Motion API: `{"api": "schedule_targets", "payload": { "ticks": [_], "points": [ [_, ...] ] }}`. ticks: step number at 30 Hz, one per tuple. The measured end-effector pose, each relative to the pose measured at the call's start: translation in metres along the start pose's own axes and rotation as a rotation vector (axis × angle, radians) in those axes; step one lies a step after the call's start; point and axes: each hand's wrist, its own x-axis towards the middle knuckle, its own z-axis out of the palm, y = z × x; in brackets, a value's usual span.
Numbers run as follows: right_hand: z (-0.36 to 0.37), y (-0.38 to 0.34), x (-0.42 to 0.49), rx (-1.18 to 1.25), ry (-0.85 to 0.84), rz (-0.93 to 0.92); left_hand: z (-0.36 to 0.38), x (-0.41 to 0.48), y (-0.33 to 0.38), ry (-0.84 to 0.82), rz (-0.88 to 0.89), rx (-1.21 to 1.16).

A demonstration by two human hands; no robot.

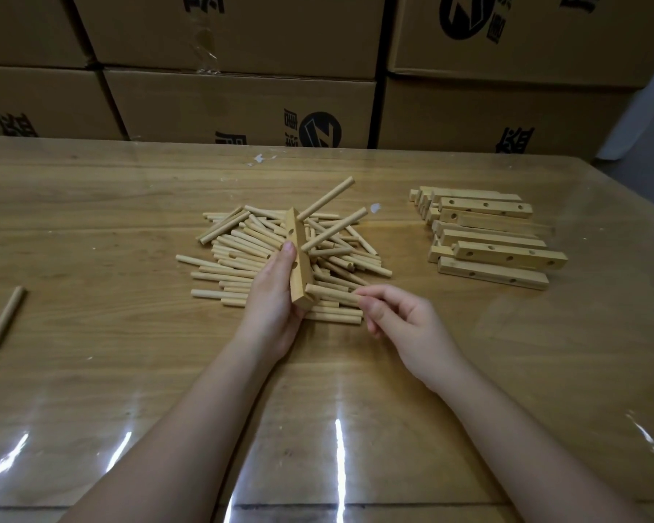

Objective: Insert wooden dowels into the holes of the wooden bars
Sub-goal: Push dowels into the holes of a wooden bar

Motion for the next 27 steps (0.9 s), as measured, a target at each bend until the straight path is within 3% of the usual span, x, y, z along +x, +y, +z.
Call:
{"api": "schedule_targets", "payload": {
  "ticks": [14,27],
  "points": [
    [-0.001,0.001,0.000,-0.242,0.007,-0.019,0.004,-0.003,0.000,0.066,-0.022,0.060],
    [-0.010,-0.010,0.002,-0.765,0.063,-0.336,0.005,-0.003,-0.006,0.069,0.051,0.224]
  ]
}}
